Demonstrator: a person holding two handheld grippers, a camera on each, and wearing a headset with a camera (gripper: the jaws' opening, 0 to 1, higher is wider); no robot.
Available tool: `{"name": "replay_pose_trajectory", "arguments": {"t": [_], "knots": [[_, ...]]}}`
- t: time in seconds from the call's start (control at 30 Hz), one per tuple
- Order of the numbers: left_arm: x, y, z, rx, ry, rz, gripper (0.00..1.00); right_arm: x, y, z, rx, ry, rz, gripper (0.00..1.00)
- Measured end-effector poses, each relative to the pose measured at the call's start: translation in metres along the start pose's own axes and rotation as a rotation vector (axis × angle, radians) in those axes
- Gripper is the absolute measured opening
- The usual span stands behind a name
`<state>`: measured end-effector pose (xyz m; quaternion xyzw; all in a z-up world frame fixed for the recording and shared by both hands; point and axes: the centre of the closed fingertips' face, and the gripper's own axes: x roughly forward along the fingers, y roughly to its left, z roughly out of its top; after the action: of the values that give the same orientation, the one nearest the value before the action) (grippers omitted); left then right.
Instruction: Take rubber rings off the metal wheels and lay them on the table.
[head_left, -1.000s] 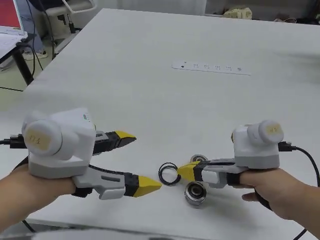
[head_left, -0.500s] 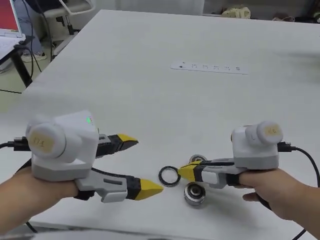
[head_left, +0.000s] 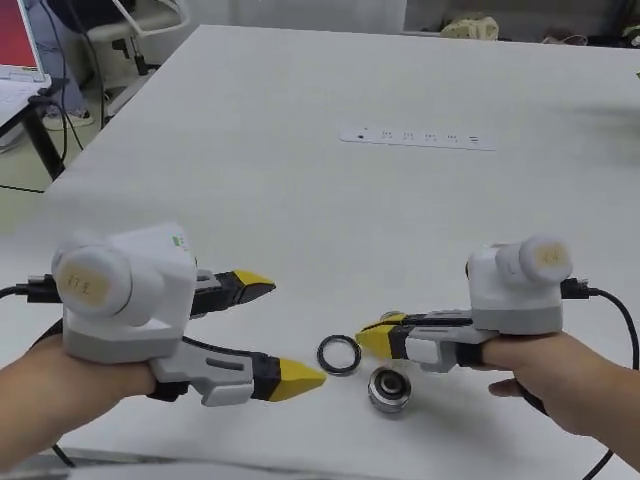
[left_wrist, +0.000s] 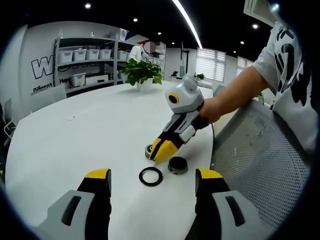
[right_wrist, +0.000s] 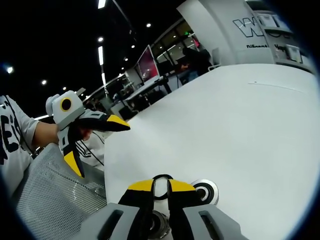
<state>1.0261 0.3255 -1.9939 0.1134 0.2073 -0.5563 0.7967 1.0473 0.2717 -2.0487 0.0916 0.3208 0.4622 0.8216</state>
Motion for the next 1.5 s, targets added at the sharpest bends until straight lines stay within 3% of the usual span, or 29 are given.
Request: {"name": "replay_pose_trajectory", "arguments": {"t": [0.37, 0.73, 1.07, 1.5], "knots": [[0.0, -0.003, 0.017, -0.02, -0.032, -0.01, 0.66, -0.02, 0.005, 0.023, -0.084, -0.046, -0.012, 0.12], [-0.001, -0.002, 0.027, -0.012, -0.045, -0.007, 0.67, -0.063, 0.006, 0.036, -0.189, -0.083, -0.063, 0.25], [-0.004, -0.007, 0.034, -0.016, -0.053, -0.015, 0.7, -0.091, 0.018, 0.035, -0.282, -0.09, -0.108, 0.42], [-0.011, -0.015, 0.034, -0.011, -0.054, -0.018, 0.75, -0.115, 0.026, 0.019, -0.355, -0.077, -0.162, 0.64]]}}
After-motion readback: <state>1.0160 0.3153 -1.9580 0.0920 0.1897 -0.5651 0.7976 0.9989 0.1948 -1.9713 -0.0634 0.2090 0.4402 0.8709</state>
